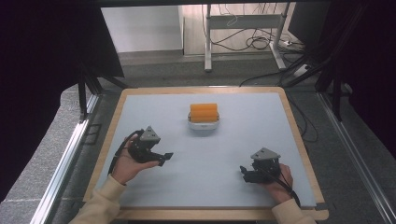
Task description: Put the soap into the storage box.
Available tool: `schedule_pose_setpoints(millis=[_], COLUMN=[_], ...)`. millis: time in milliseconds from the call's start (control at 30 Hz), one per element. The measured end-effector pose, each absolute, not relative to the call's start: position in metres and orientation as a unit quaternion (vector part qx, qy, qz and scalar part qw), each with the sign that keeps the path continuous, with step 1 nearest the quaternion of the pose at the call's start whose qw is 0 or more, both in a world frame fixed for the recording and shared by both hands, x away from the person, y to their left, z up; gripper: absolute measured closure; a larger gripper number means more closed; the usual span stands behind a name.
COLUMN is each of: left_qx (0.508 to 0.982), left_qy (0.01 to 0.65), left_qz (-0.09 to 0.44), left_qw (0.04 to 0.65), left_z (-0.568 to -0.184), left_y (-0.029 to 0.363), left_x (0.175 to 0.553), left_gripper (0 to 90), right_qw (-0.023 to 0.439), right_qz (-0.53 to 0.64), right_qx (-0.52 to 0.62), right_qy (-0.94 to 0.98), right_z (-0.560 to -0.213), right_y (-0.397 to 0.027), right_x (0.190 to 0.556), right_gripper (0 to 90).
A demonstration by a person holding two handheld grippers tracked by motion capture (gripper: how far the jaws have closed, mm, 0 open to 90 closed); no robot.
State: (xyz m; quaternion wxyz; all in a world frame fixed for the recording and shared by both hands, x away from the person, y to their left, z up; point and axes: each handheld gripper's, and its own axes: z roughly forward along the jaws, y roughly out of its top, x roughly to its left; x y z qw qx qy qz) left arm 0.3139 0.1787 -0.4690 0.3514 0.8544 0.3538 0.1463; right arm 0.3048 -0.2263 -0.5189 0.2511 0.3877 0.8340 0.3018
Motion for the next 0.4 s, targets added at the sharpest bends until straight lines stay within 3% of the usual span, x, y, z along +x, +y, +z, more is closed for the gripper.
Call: schedule_pose_setpoints(millis=[400], left_qx=[0.848], left_qy=[0.361], left_qz=[0.161], left_qw=[0.352], left_z=[-0.4682], left_y=[0.1854], left_x=[0.3083], left_gripper=[20.0], right_qw=[0.25], right_qz=[0.321], right_qx=[0.382], right_qy=[0.829], right_z=[-0.5154], right_y=[-0.2253], right_x=[0.3018], right_gripper=[13.4])
